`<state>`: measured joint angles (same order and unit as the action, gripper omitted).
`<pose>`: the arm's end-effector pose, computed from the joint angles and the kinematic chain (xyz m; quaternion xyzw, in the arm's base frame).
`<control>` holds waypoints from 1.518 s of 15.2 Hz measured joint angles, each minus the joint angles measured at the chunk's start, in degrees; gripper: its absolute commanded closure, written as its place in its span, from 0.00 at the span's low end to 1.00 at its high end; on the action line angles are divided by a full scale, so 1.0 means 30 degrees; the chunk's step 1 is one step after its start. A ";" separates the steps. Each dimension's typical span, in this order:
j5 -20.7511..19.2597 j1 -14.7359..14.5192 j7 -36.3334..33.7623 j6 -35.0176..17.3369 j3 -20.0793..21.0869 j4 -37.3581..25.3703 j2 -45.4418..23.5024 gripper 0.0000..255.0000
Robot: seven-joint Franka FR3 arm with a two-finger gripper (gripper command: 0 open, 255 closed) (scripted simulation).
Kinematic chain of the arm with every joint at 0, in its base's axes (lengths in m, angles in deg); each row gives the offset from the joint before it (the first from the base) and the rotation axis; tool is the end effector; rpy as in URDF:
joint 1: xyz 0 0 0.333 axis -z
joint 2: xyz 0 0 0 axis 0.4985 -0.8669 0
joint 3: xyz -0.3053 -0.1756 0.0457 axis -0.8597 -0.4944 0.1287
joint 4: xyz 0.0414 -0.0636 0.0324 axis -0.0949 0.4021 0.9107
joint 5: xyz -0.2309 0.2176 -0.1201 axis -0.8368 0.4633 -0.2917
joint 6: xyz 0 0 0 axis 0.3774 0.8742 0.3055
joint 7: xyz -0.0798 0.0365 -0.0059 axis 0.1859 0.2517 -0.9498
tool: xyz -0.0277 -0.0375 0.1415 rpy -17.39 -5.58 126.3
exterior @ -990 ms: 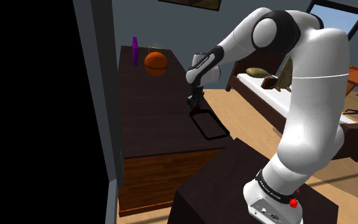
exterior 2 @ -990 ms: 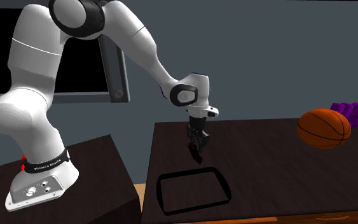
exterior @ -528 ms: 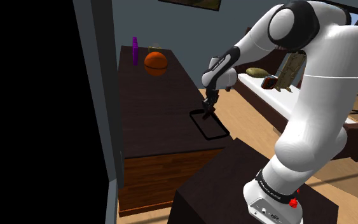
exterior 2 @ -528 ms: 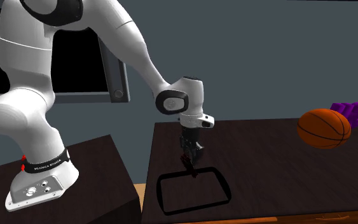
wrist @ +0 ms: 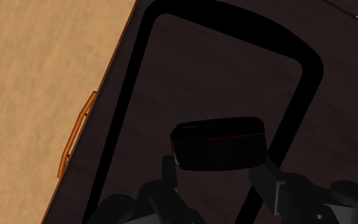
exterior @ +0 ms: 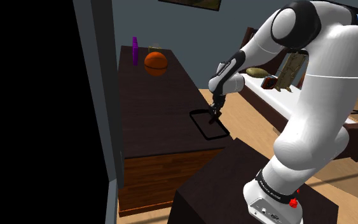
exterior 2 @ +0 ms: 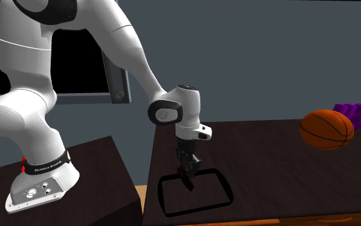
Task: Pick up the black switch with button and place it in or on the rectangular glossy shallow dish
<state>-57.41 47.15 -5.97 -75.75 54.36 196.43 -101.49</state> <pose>0.4412 -0.2503 0.2439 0.9987 -0.0081 -0.0225 0.0451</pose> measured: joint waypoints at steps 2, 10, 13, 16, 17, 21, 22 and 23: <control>0.0094 0.0075 0.0057 -0.0460 0.0063 0.0007 -0.0456 1.00; 0.0486 0.0355 0.0176 -0.2043 0.0387 -0.0401 -0.2434 1.00; 0.0514 0.0401 0.0197 -0.2137 0.0390 -0.0413 -0.2569 1.00; 0.0518 0.0391 0.0190 -0.2160 0.0391 -0.0412 -0.2583 1.00; 0.0520 0.0387 0.0186 -0.2165 0.0391 -0.0413 -0.2590 0.00; 0.0527 0.0366 0.0189 -0.2197 0.0434 -0.0426 -0.2631 0.00; 0.0527 0.0366 0.0189 -0.2199 0.0436 -0.0427 -0.2633 0.00; 0.0526 0.0364 0.0188 -0.2191 0.0435 -0.0427 -0.2626 0.00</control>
<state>-55.83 48.24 -5.41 -82.32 55.67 195.15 -109.37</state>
